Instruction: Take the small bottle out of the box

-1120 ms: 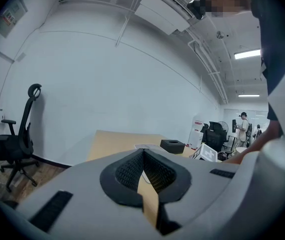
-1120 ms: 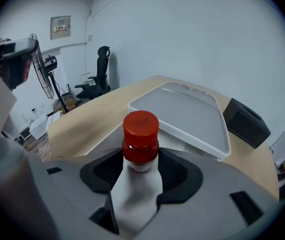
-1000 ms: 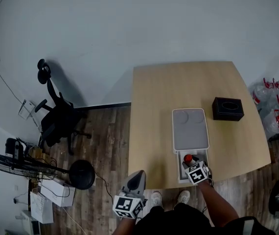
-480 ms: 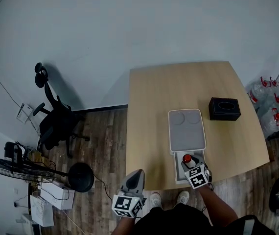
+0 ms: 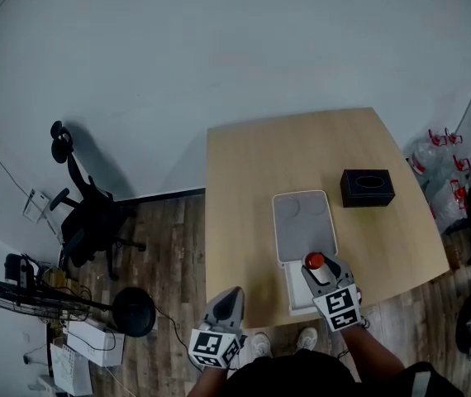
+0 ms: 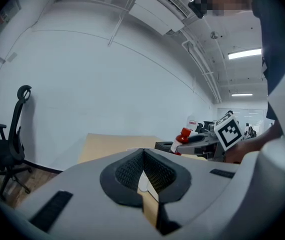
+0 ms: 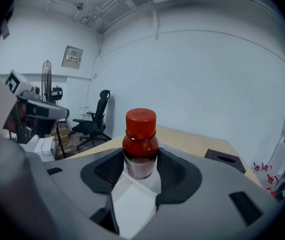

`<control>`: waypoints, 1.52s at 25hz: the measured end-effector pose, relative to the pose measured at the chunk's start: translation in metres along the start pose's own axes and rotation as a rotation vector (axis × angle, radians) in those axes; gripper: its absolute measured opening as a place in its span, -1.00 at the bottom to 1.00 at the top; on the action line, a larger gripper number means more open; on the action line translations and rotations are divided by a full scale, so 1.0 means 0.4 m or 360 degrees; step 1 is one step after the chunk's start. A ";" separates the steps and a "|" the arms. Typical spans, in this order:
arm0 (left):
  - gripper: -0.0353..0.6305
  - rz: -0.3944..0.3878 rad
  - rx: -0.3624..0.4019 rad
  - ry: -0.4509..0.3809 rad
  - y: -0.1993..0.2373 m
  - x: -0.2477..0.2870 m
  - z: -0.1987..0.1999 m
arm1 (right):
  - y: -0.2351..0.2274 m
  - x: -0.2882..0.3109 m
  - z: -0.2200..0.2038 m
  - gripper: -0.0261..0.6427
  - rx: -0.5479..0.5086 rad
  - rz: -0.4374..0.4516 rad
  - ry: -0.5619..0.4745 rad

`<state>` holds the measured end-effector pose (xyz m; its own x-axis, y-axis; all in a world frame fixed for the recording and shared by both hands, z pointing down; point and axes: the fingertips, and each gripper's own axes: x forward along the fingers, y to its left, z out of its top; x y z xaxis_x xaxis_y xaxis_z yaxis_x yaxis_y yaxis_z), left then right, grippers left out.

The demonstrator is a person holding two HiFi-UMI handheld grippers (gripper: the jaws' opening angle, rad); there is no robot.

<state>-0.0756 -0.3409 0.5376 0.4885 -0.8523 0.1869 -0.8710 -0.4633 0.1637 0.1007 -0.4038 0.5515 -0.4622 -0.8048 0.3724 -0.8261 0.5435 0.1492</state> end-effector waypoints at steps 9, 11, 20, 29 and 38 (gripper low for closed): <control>-0.86 -0.0052 0.0114 -0.0017 -0.038 0.020 0.025 | -0.027 -0.110 0.219 -0.27 0.0010 -0.0059 -0.0380; -0.86 -0.0053 0.0112 -0.0017 -0.042 0.022 0.025 | -0.031 -0.132 0.248 -0.27 0.0002 -0.0075 -0.0450; -0.86 -0.0081 0.0129 -0.0035 -0.055 0.029 0.038 | -0.048 -0.173 0.275 -0.27 -0.0033 -0.0105 -0.0499; -0.86 -0.0084 0.0136 -0.0032 -0.053 0.026 0.036 | -0.063 -0.173 0.261 -0.27 -0.0029 -0.0168 -0.0474; -0.86 -0.0084 0.0119 -0.0014 -0.046 0.031 0.028 | -0.074 -0.167 0.250 -0.27 -0.0013 -0.0203 -0.0440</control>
<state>-0.0542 -0.3455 0.5261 0.5334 -0.8283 0.1714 -0.8458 -0.5240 0.1003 0.1239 -0.3900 0.4307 -0.4262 -0.9004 0.0868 -0.8809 0.4350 0.1866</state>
